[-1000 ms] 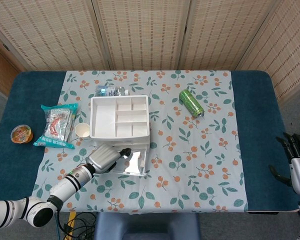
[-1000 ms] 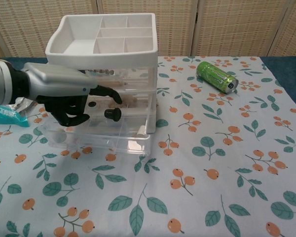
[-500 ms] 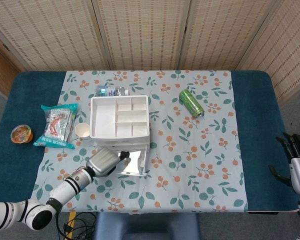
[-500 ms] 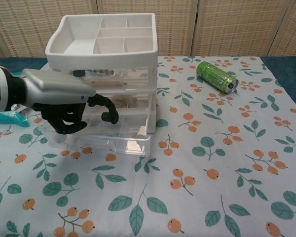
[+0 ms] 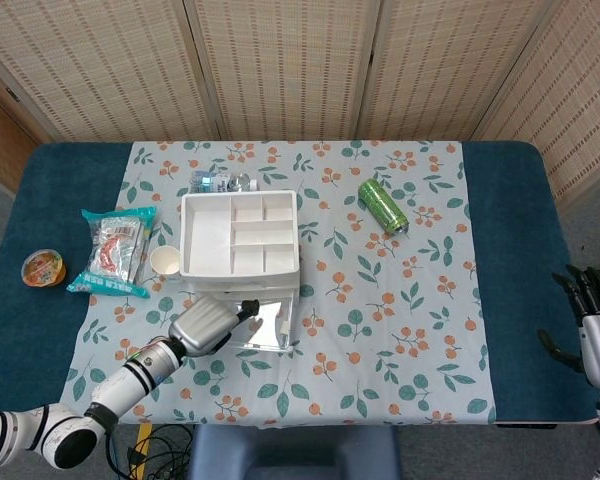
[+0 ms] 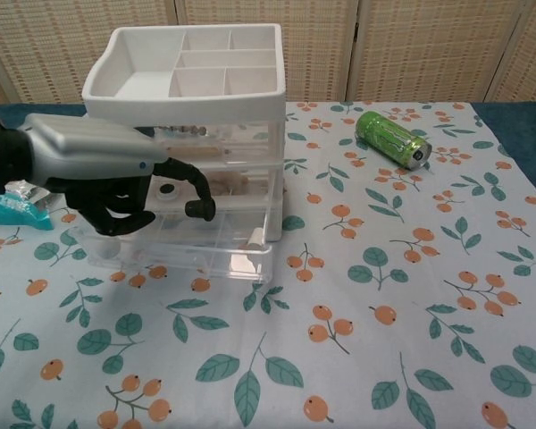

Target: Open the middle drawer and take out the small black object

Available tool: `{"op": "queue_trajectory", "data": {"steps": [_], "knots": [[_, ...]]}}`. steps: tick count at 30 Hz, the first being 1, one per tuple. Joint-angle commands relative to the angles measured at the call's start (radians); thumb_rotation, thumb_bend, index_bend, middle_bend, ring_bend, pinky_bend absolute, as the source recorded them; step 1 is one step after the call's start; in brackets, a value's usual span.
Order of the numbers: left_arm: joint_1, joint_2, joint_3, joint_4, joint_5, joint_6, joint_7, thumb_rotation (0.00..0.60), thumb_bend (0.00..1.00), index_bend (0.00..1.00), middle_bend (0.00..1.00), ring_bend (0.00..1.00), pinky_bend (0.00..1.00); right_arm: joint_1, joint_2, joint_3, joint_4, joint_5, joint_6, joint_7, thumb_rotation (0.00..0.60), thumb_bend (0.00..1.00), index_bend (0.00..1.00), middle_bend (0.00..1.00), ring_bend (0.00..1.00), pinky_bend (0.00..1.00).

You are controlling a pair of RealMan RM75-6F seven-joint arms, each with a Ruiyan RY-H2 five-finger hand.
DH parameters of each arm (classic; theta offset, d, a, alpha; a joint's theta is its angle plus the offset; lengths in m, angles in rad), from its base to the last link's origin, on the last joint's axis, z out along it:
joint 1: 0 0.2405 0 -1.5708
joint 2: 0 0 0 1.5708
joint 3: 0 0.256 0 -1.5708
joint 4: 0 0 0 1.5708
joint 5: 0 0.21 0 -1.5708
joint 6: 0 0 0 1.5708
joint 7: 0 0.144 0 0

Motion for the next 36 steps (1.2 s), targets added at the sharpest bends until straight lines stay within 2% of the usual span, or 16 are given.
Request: {"op": "queue_trajectory", "data": {"steps": [1,16,36], "knots": [[0.000,-0.017,-0.004,0.023,-0.002,-0.006,0.000,0.600,0.59,0.15,0.99,1.00,1.00,0.000,0.000,0.000,0.000,0.000,0.000,0.001,0.600,0.29,0.12,0.08,0.04,0.07],[-0.046,-0.086,-0.021,0.094,-0.159,-0.024,0.060,0.600,0.59,0.11,0.99,1.00,1.00,-0.002,0.000,-0.001,0.003,0.003,-0.002,0.003,0.600,0.29,0.12,0.08,0.04,0.07],[-0.061,-0.071,0.008,0.054,-0.167,-0.015,0.089,0.600,0.59,0.15,0.99,1.00,1.00,0.003,-0.002,0.002,0.007,0.008,-0.010,0.003,0.600,0.29,0.12,0.08,0.04,0.07]]}}
